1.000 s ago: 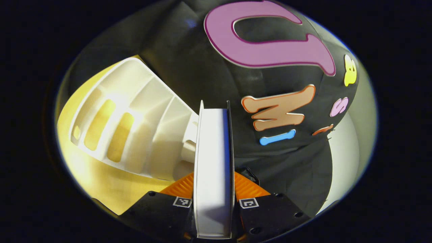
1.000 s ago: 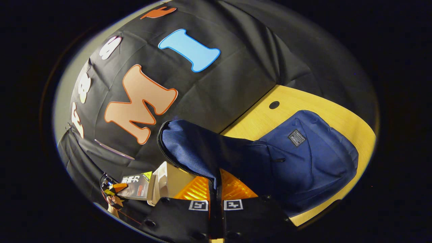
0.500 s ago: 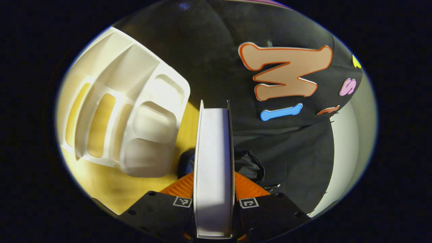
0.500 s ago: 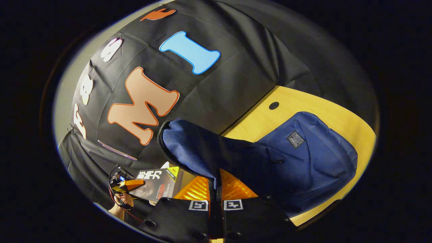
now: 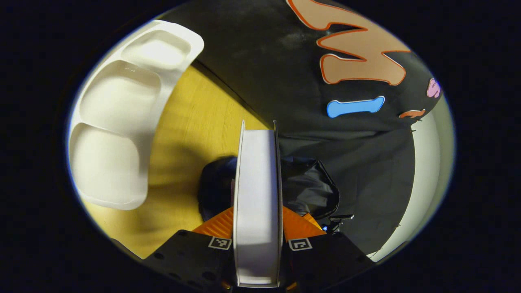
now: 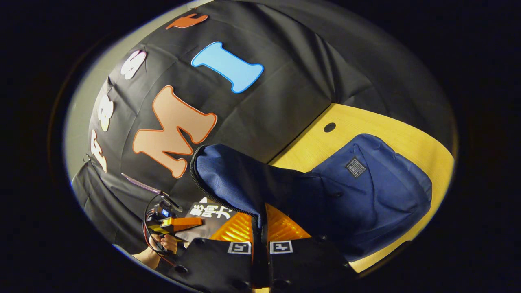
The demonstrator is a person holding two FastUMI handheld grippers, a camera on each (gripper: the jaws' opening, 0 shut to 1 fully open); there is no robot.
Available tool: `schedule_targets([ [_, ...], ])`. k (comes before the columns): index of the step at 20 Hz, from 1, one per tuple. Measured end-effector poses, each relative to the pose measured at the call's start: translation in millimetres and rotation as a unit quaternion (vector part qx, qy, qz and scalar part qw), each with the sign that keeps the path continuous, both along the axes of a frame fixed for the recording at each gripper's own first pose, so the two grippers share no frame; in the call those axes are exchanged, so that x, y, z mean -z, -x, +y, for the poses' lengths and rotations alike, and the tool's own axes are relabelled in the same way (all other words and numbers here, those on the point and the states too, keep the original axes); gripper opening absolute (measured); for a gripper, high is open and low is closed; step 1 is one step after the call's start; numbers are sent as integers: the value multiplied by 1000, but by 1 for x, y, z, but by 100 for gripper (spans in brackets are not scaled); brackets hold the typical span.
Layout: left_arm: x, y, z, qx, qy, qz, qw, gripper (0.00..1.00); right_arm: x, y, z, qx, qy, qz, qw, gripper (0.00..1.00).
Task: Open the schoolbag, grab two books from the bookshelf and put them into the schoolbag.
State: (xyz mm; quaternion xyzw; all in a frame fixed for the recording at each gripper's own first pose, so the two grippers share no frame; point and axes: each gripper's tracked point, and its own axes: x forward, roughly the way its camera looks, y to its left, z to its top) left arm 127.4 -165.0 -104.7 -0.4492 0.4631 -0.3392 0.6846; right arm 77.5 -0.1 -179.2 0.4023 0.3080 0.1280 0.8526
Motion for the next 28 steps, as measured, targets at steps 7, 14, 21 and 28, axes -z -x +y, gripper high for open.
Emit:
schedule_targets([
  [7, 21, 2, -57, 16, -7, 31, 999, 34, 1, 1, -1, -2, -7, 0, 1000, 3],
  [14, 38, 6, -105, 24, 0, 57, 998, 36, -1, 2, -2, -6, -10, -5, 1000, 3],
  [21, 49, 9, -138, -1, 30, 81, 996, 36, -3, 4, -2, -15, -16, -10, 1000, 3],
  [28, 61, 17, -166, -35, 70, 102, 992, 36, -2, 5, 7, -37, -16, -13, 999, 3],
])
